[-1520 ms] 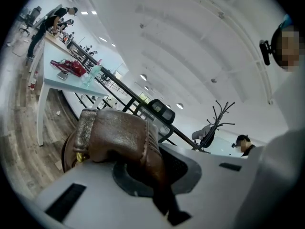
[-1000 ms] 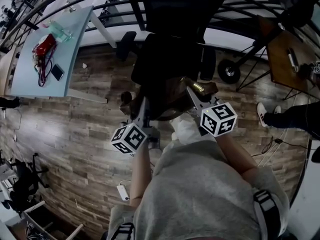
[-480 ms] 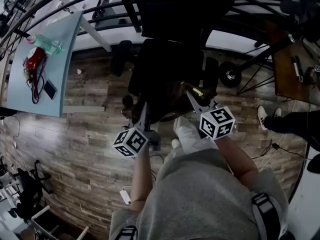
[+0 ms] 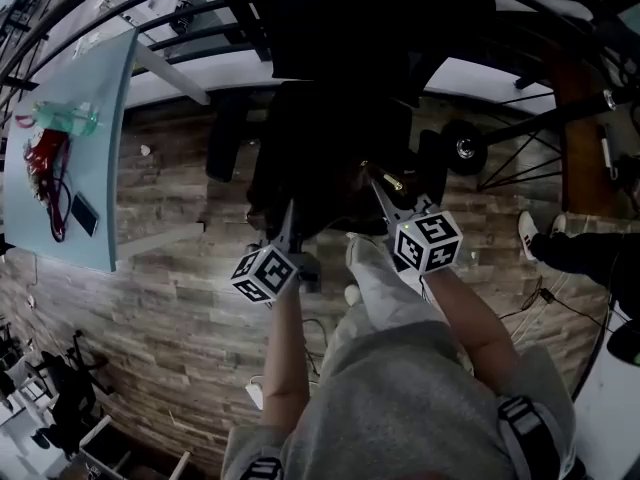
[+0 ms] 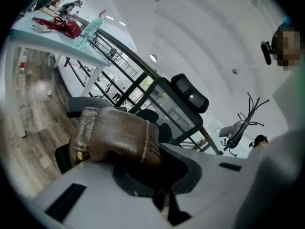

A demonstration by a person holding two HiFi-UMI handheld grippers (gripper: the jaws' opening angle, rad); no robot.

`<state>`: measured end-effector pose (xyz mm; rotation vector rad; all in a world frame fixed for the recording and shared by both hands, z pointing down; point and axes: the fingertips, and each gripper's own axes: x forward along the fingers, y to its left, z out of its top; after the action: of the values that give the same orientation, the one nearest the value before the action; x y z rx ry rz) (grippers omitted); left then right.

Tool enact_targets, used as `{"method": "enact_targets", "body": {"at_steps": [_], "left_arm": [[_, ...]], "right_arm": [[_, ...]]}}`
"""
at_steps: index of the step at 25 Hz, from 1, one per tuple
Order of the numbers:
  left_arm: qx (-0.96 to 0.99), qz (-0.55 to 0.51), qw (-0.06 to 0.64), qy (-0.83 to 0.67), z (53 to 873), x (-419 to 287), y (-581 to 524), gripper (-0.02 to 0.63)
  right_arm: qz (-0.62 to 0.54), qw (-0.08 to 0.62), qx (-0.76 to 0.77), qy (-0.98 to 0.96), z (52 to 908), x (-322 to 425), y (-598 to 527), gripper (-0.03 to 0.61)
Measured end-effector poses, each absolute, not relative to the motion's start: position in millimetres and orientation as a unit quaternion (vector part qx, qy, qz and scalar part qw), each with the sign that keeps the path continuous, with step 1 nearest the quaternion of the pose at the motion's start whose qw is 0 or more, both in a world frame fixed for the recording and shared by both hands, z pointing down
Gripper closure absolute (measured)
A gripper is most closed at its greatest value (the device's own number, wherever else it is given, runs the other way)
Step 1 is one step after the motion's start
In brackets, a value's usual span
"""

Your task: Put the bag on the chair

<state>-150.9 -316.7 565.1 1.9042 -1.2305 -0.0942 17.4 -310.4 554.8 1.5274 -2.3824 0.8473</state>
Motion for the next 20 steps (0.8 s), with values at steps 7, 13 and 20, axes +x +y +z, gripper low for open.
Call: {"method": "enact_targets", "body": {"at_steps": [7,13,20], "left_arm": [[0.747,-0.008,0.442,-0.496,625.7,-141.8,-356.4,0.600],[0.740,0.015,0.450,-0.499,670.1,-137.0,-381.8,0.600],[0.727,0.046,0.458,-0.509,718.5,-131.8,-401.8,0.600]], "right_arm": [[0.304,0.114,0.523,-0.788,615.1,27.9,-348.1,0.555],[0.323,0.131,0.532,-0.772,660.3,33.5,-372.5,0.555],[0.339,0.153,0.541,-0.754,709.0,39.2,-394.4,0.555]]}}
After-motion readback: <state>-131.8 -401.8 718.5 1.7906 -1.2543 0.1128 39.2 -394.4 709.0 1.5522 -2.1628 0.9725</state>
